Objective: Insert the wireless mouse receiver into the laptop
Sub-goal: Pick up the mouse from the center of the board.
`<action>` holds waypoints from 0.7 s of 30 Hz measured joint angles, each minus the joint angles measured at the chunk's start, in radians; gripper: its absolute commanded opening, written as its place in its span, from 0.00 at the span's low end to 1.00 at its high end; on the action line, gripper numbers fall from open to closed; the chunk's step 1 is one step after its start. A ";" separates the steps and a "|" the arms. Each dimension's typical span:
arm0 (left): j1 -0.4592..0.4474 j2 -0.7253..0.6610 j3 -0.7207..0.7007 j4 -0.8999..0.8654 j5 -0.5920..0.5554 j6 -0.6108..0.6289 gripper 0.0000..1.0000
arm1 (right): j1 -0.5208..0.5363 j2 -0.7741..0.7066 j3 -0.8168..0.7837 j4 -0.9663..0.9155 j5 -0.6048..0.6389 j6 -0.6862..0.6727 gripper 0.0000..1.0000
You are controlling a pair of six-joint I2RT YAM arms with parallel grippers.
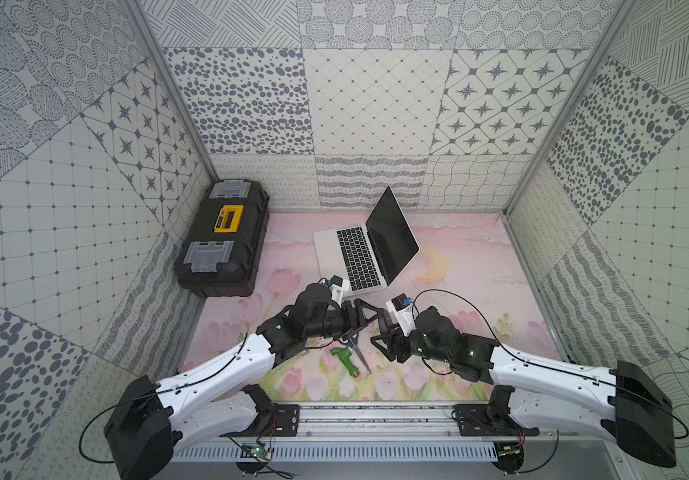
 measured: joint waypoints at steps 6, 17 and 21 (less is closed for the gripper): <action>-0.003 0.019 -0.001 -0.033 0.002 0.005 0.76 | 0.029 0.031 0.020 -0.039 0.067 -0.054 0.30; -0.013 0.066 -0.001 -0.031 0.017 0.007 0.65 | 0.085 0.121 0.084 -0.054 0.132 -0.114 0.31; -0.013 0.094 -0.001 -0.023 0.018 0.008 0.52 | 0.103 0.145 0.103 -0.058 0.152 -0.134 0.31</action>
